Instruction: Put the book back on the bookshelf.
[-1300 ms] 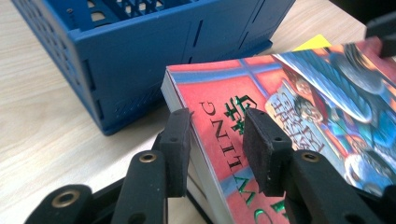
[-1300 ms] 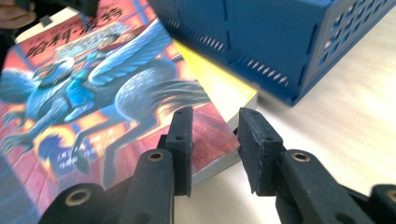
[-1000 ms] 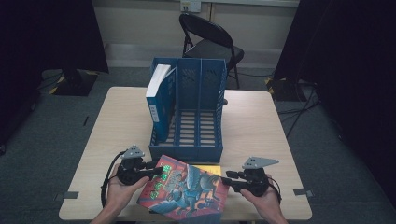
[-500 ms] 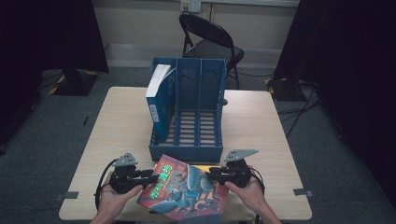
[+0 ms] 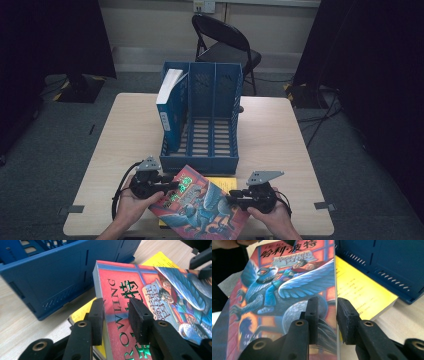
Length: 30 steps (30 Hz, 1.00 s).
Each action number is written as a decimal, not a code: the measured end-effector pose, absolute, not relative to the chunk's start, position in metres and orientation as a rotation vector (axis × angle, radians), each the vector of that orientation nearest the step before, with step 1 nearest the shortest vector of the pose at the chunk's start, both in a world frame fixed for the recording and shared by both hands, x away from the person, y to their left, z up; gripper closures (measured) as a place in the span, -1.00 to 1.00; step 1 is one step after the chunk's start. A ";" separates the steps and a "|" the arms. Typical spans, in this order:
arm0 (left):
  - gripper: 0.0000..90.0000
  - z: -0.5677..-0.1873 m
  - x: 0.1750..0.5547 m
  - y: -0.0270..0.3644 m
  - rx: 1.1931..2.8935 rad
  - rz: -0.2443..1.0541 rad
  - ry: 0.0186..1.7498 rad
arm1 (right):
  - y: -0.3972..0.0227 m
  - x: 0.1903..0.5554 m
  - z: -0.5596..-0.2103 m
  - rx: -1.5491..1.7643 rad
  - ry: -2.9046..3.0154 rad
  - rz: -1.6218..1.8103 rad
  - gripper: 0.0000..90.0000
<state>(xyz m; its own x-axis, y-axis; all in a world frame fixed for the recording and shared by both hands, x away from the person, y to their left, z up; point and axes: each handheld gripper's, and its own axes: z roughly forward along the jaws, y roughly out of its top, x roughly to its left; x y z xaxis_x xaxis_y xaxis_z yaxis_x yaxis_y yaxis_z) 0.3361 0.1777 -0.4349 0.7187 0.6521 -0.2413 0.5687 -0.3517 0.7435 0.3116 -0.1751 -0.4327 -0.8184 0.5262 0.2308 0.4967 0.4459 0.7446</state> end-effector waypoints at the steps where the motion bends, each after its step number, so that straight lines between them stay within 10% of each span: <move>1: 0.46 -0.434 0.340 0.174 2.053 0.093 0.943 | -0.175 0.309 -0.432 0.932 2.646 1.339 0.59; 30: 0.39 -0.433 0.304 0.203 2.052 0.097 0.928 | -0.136 0.349 -0.434 0.836 2.733 1.386 0.45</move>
<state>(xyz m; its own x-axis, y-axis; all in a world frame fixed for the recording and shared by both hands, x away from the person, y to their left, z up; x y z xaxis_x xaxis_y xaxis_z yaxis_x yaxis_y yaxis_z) 0.3036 0.2029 -0.4331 0.7205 0.6447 -0.2555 0.5780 -0.3548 0.7349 0.3485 -0.1359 -0.4341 -0.8610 0.4375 0.2593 0.4676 0.4807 0.7418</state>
